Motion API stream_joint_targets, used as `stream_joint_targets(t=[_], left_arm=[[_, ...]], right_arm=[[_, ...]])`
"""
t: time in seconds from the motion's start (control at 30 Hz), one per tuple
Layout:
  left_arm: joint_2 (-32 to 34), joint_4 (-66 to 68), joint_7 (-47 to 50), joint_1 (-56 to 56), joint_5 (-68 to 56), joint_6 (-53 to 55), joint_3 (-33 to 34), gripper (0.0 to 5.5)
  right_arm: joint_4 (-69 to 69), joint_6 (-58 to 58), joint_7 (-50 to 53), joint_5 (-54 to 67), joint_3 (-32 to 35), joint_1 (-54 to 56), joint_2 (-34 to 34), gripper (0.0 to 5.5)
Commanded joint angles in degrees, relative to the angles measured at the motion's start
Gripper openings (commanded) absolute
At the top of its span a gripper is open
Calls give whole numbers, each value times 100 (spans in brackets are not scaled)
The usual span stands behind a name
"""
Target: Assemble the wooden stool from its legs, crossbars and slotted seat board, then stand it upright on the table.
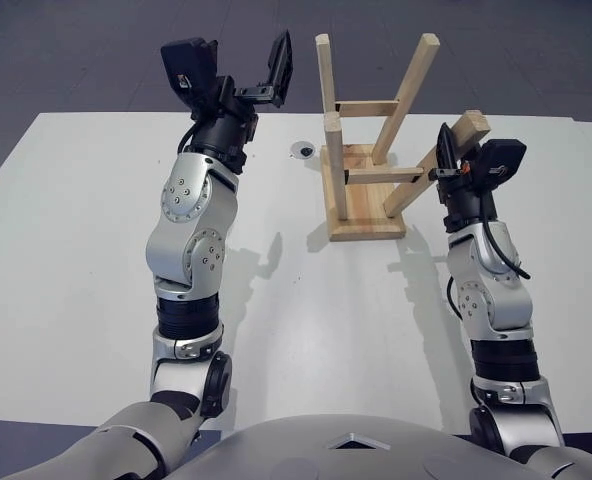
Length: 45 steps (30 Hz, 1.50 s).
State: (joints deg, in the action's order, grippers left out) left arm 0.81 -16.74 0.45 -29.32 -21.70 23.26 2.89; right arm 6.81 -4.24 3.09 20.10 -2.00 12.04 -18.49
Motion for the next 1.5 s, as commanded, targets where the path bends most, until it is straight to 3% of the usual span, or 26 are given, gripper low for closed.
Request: stream_joint_targets(t=[0.03,0.23,0.37,0.5,0.63,0.93,1.1,1.23,1.37,1.5], left_arm=[[-34,-79,61,-460,-31,171,40,540],[6,-39,95,-492,-78,169,130,540],[-1,45,87,-517,-74,118,146,540],[-2,83,78,-513,-55,75,174,540],[-15,111,101,-499,-38,28,239,540],[-47,230,468,-290,36,55,587,540],[-90,685,1040,-454,150,-3,1022,540],[127,836,1455,-386,462,80,1286,540],[384,802,1206,-193,759,640,807,540],[598,423,403,23,976,1201,-368,540]], right_arm=[[-2811,-2300,-523,-1769,-2040,-1251,-524,117],[-2910,-2244,-499,-1427,-1850,-1157,-495,118],[-2897,-2300,-602,-1043,-1459,-1040,-369,220],[-2828,-2166,-726,-879,-1175,-919,-247,269],[-2051,-1276,-1179,-393,-722,-1062,-282,321],[370,-880,-2260,1796,1254,-602,-569,456],[91,-763,-1607,2333,2243,86,-169,534],[9,-643,-1471,3040,3009,225,44,538],[-891,-364,-331,2578,3505,772,45,538],[-1915,-380,295,945,2628,1199,-5,538]])
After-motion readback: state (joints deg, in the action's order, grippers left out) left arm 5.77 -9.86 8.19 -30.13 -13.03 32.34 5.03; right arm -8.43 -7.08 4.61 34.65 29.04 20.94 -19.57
